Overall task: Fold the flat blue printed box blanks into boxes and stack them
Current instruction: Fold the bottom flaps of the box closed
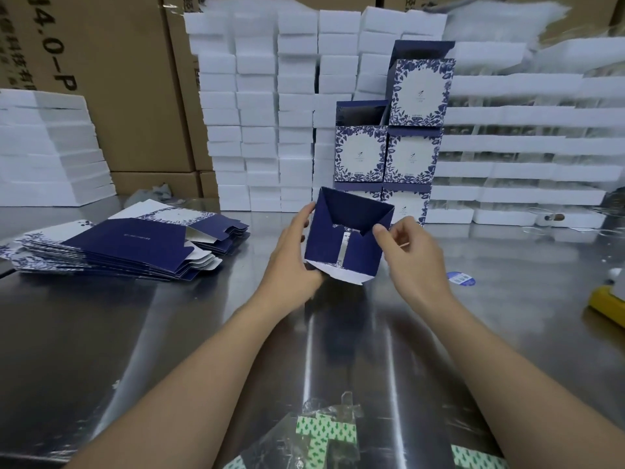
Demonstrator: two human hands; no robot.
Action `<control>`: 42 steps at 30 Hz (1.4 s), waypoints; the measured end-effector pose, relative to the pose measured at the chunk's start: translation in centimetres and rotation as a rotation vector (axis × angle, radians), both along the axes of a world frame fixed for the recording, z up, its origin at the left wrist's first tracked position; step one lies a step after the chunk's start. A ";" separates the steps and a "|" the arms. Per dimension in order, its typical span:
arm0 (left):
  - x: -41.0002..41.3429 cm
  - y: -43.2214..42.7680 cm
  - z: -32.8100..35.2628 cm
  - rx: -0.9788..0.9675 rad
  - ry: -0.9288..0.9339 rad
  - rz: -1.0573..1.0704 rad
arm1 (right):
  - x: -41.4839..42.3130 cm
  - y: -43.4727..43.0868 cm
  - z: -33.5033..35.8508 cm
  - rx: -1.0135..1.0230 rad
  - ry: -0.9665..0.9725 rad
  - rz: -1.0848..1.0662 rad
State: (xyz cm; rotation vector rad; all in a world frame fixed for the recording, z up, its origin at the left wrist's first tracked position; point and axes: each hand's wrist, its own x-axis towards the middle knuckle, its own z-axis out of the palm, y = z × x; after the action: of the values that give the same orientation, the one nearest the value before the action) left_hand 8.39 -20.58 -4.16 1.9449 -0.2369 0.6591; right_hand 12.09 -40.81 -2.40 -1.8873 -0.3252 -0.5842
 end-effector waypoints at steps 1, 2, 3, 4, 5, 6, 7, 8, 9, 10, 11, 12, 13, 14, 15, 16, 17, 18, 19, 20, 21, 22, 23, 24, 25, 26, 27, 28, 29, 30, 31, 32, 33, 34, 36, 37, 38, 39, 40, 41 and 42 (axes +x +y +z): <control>0.0 -0.2 -0.1 0.014 -0.012 -0.013 | 0.0 0.1 -0.1 -0.018 -0.028 -0.007; 0.0 -0.4 -0.2 0.036 -0.018 -0.011 | 0.0 0.1 -0.3 -0.029 -0.052 -0.008; 0.0 -0.5 -0.2 0.058 -0.020 -0.002 | 0.0 0.1 -0.4 -0.034 -0.075 -0.004; 0.0 -0.6 -0.3 0.068 -0.021 0.008 | 0.0 0.0 -0.4 -0.034 -0.088 0.010; 0.0 -0.6 -0.4 0.074 -0.023 0.018 | -0.1 0.0 -0.4 -0.033 -0.099 0.029; 0.1 -0.6 -0.6 0.092 -0.031 0.033 | 0.0 -0.2 -0.3 -0.043 -0.106 0.060; 0.1 -0.4 -0.7 0.128 -0.046 0.049 | 0.0 -0.3 -0.3 -0.061 -0.106 0.099; 0.2 -0.4 -0.8 0.172 -0.059 0.062 | 0.0 -0.5 -0.2 -0.092 -0.107 0.140; 0.2 -0.3 -0.8 0.209 -0.064 0.073 | 0.1 -0.6 -0.2 -0.145 -0.117 0.170; 0.1 -0.2 -0.9 0.234 -0.059 0.082 | 0.2 -0.7 -0.3 -0.221 -0.131 0.180; 0.0 -0.2 -0.8 0.251 -0.050 0.089 | 0.2 -0.7 -0.3 -0.304 -0.135 0.178; -0.2 -0.2 -0.8 0.268 -0.042 0.098 | 0.3 -0.7 -0.4 -0.384 -0.132 0.170; -0.4 -0.1 -0.9 0.292 -0.035 0.113 | 0.3 -0.7 -0.7 -0.453 -0.118 0.164; -0.5 -0.1 -1.0 0.319 -0.028 0.130 | 0.3 -0.6 -1.0 -0.511 -0.105 0.160; -0.6 -0.1 -1.0 0.344 -0.020 0.144 | 0.3 -0.5 -1.2 -0.557 -0.093 0.156; -0.7 0.0 -1.1 0.361 -0.011 0.155 | 0.4 -0.5 -1.5 -0.588 -0.089 0.152; -0.7 0.0 -1.2 0.372 -0.003 0.160 | 0.4 -0.4 -1.7 -0.602 -0.087 0.147; -0.8 0.0 -1.2 0.379 0.003 0.162 | 0.5 -0.3 -1.8 -0.600 -0.087 0.142; -0.8 0.1 -1.1 0.387 0.011 0.163 | 0.5 -0.2 -1.8 -0.589 -0.084 0.139; -0.9 0.0 -1.1 0.399 0.019 0.164 | 0.5 -0.1 -1.8 -0.575 -0.082 0.138; -1.0 0.0 -1.1 0.414 0.027 0.167 | 0.4 -0.1 -1.8 -0.560 -0.080 0.140; -1.1 -0.1 -1.0 0.427 0.035 0.172 | 0.4 -0.1 -1.7 -0.542 -0.080 0.143; -1.1 -0.1 -1.0 0.436 0.042 0.175 | 0.3 -0.1 -1.7 -0.525 -0.081 0.145; -1.1 -0.2 -1.0 0.443 0.046 0.177 | 0.3 -0.1 -1.6 -0.512 -0.084 0.148; -1.1 -0.2 -1.0 0.447 0.047 0.180 | 0.3 -0.1 -1.6 -0.505 -0.089 0.151; -1.1 -0.2 -0.9 0.449 0.047 0.184 | 0.2 -0.1 -1.7 -0.502 -0.093 0.156; -1.1 -0.2 -0.9 0.447 0.043 0.189 | 0.2 -0.1 -1.7 -0.499 -0.096 0.163; -1.1 -0.3 -0.9 0.444 0.037 0.191 | 0.2 0.0 -1.7 -0.496 -0.099 0.169; -1.1 -0.3 -1.0 0.438 0.031 0.190 | 0.2 0.0 -1.7 -0.492 -0.104 0.174; -1.1 -0.4 -1.0 0.426 0.027 0.188 | 0.3 0.0 -1.7 -0.489 -0.111 0.180; -1.1 -0.5 -1.0 0.408 0.025 0.185 | 0.3 0.0 -1.8 -0.482 -0.120 0.188; -1.1 -0.5 -1.0 0.384 0.021 0.181 | 0.2 0.1 -1.8 -0.466 -0.129 0.201; -1.1 -0.5 -0.9 0.357 0.010 0.174 | 0.2 0.1 -1.8 -0.435 -0.140 0.218; -1.1 -0.5 -0.8 0.325 -0.006 0.162 | 0.1 0.2 -1.7 -0.393 -0.150 0.236; -1.1 -0.5 -0.7 0.242 -0.034 0.123 | 0.2 0.4 -1.7 -0.294 -0.163 0.265; -1.1 -0.6 -0.5 0.191 -0.041 0.102 | 0.2 0.5 -1.7 -0.242 -0.157 0.274; -1.1 -0.7 -0.3 0.134 -0.046 0.083 | 0.3 0.6 -1.6 -0.189 -0.138 0.282; -1.0 -0.8 -0.2 0.068 -0.048 0.061 | 0.3 0.7 -1.6 -0.141 -0.110 0.290; -1.0 -0.9 0.0 -0.002 -0.046 0.032 | 0.2 0.8 -1.4 -0.104 -0.083 0.294; -0.9 -1.1 0.2 -0.067 -0.041 -0.003 | 0.1 0.9 -1.3 -0.086 -0.065 0.295; -0.9 -1.3 0.4 -0.122 -0.036 -0.038 | 0.0 0.9 -1.2 -0.084 -0.056 0.296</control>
State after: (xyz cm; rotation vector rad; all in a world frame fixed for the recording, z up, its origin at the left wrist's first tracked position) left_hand 7.45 -21.88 -3.79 1.8089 -0.2500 0.6684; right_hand 12.08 -39.95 -3.61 -1.8598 -0.6618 -0.4277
